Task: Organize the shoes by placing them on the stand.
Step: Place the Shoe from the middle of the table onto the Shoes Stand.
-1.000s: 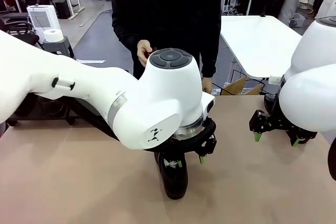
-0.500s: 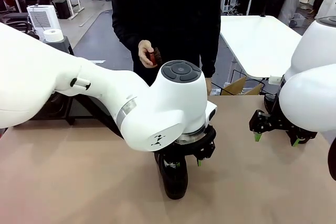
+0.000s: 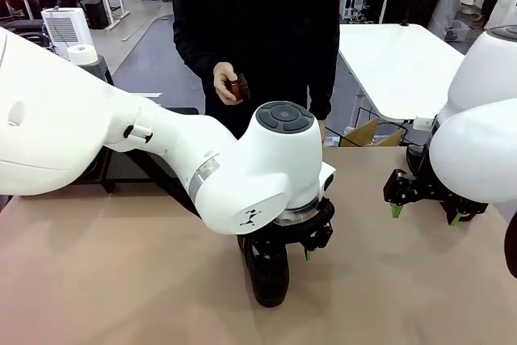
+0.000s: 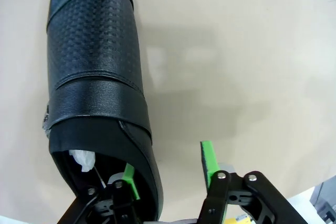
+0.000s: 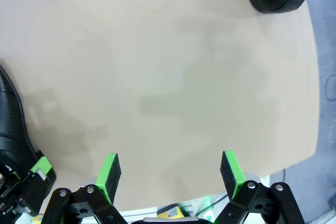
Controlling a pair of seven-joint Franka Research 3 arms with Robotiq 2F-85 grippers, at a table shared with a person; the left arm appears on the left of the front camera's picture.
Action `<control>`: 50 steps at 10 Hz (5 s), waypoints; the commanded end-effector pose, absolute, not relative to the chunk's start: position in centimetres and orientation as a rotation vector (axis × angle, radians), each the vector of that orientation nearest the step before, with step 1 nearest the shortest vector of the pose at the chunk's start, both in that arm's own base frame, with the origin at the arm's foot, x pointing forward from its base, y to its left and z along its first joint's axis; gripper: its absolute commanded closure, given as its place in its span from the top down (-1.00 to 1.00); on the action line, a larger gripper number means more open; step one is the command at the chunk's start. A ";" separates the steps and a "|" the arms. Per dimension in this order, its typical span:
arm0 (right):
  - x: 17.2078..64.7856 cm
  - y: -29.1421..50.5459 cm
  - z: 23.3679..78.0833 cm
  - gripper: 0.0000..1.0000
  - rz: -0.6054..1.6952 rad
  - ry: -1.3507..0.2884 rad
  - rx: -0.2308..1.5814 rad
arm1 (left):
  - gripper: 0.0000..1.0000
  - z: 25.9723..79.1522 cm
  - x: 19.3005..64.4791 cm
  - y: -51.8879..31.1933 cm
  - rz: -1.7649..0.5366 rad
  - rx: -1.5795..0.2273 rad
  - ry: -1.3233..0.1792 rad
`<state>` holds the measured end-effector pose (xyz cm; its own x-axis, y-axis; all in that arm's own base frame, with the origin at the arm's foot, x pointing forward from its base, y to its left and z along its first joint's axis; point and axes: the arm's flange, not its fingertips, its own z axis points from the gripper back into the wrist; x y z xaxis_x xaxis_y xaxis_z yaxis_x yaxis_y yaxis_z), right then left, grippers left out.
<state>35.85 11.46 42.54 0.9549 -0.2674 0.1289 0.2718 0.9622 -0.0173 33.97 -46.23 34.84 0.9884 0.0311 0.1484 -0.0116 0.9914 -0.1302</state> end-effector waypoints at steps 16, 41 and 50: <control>36.2 11.6 42.8 1.00 -0.258 -0.129 -0.031 | -1.00 48.7 33.4 -34.7 -0.180 -0.054 -0.368; 36.2 11.6 42.8 1.00 -0.258 -0.129 -0.031 | -1.00 42.5 52.6 -19.2 0.035 0.332 -0.632; 36.2 11.6 42.8 1.00 -0.258 -0.129 -0.031 | -1.00 40.7 53.2 -18.2 -0.001 0.348 -0.630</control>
